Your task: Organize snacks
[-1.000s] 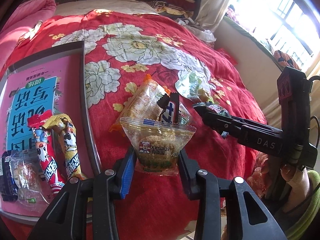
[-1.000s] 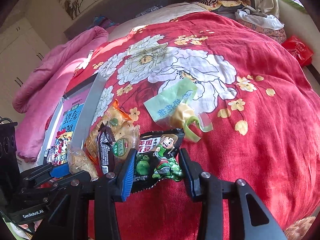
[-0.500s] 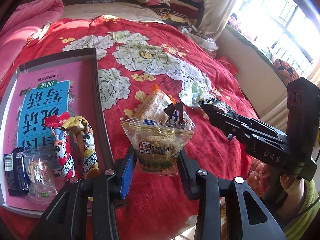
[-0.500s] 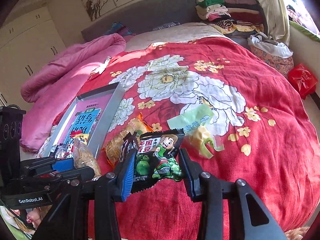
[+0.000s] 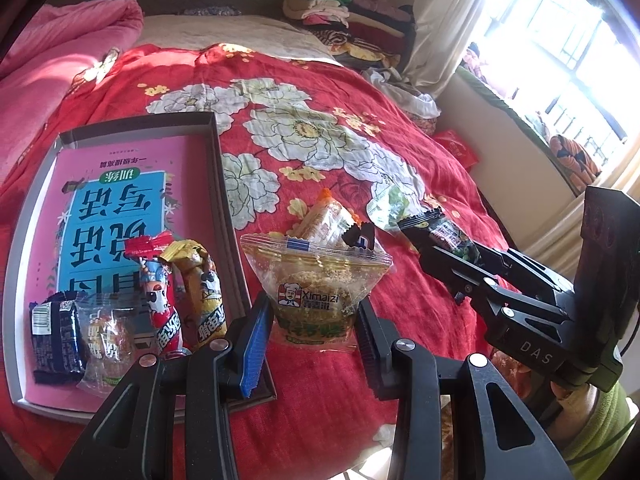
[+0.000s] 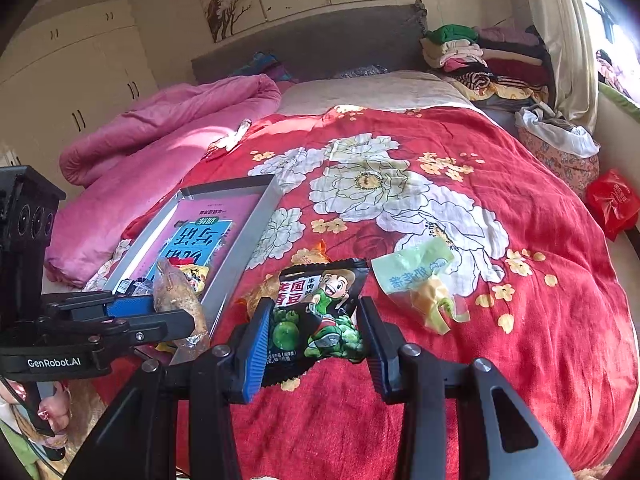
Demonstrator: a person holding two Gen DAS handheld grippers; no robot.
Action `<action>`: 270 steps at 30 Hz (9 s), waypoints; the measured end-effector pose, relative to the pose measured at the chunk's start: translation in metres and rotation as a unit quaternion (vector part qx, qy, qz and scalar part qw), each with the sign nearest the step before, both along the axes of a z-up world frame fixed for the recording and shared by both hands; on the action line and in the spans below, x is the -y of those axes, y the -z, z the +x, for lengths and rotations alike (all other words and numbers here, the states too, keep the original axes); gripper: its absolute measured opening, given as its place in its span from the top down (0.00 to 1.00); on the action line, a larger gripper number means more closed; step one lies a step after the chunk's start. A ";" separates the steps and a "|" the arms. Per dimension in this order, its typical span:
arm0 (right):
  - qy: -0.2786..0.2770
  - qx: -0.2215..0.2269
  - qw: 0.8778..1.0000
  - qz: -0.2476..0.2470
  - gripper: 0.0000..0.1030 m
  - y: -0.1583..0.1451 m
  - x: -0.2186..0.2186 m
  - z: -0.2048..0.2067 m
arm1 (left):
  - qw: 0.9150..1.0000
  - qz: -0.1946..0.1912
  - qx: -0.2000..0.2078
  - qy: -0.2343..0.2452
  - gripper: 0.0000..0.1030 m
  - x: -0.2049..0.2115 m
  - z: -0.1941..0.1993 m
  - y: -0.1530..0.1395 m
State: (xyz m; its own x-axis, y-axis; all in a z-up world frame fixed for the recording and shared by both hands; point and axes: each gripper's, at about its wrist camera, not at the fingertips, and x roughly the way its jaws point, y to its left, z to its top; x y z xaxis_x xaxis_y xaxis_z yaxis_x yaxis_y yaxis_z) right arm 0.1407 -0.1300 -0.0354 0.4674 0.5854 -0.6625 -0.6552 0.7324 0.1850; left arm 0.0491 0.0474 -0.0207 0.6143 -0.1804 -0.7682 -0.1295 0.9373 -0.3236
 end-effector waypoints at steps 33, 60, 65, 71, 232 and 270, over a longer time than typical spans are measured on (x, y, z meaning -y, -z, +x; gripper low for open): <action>-0.039 0.052 0.998 0.005 0.59 -0.031 -0.029 -0.046 | 0.998 -0.007 0.044 -0.046 0.59 -0.037 -0.028 -0.031; -0.095 0.084 0.992 0.010 0.66 -0.049 -0.071 -0.073 | 0.988 -0.013 0.073 -0.134 0.59 -0.109 -0.068 -0.051; -0.095 0.056 0.994 -0.025 0.66 -0.024 -0.077 -0.062 | 0.988 -0.017 0.067 -0.136 0.59 -0.113 -0.069 -0.046; -0.079 -0.003 0.995 -0.054 0.66 0.010 -0.059 -0.046 | 0.988 -0.019 0.062 -0.142 0.59 -0.120 -0.069 -0.042; -0.071 -0.014 0.997 0.005 0.39 -0.002 -0.094 -0.030 | 0.997 0.011 0.005 -0.081 0.35 -0.141 -0.052 0.003; 0.005 0.006 0.999 0.044 0.35 -0.029 -0.024 -0.009 | 0.996 0.040 0.072 -0.046 0.27 -0.071 -0.056 -0.046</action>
